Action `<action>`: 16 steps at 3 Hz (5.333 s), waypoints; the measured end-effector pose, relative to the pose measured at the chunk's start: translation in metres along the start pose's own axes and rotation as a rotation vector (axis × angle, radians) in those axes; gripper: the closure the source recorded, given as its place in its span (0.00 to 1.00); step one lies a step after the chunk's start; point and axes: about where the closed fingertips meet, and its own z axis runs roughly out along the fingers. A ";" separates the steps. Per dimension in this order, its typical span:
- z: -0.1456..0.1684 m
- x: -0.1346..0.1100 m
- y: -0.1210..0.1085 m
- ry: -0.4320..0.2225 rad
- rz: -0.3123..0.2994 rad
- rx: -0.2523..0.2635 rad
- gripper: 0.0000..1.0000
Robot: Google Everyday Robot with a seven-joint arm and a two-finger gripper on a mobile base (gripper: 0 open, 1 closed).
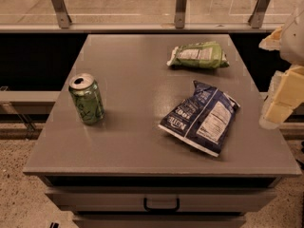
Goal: Move green can near blue chip bag
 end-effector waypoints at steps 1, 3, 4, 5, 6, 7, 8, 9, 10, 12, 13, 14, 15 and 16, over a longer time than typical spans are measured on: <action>0.000 0.000 0.000 0.000 0.000 0.000 0.00; -0.002 -0.065 -0.049 -0.264 -0.210 0.060 0.00; -0.008 -0.131 -0.066 -0.496 -0.345 0.094 0.00; -0.007 -0.131 -0.066 -0.493 -0.344 0.094 0.00; -0.013 -0.134 -0.066 -0.524 -0.395 0.107 0.00; -0.005 -0.156 -0.073 -0.701 -0.443 0.103 0.00; 0.022 -0.193 -0.076 -0.829 -0.446 0.041 0.00; 0.048 -0.230 -0.061 -0.934 -0.442 -0.073 0.00; 0.059 -0.264 -0.041 -0.998 -0.431 -0.210 0.00; 0.076 -0.309 0.003 -1.087 -0.435 -0.400 0.00; 0.090 -0.320 0.017 -1.111 -0.440 -0.433 0.00; 0.106 -0.327 0.021 -1.132 -0.447 -0.437 0.00; 0.117 -0.330 0.023 -1.138 -0.476 -0.445 0.00; 0.124 -0.333 0.029 -1.133 -0.502 -0.469 0.00</action>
Offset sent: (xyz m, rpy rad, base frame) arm 0.0578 0.0436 0.0317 0.1693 -0.1559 0.2948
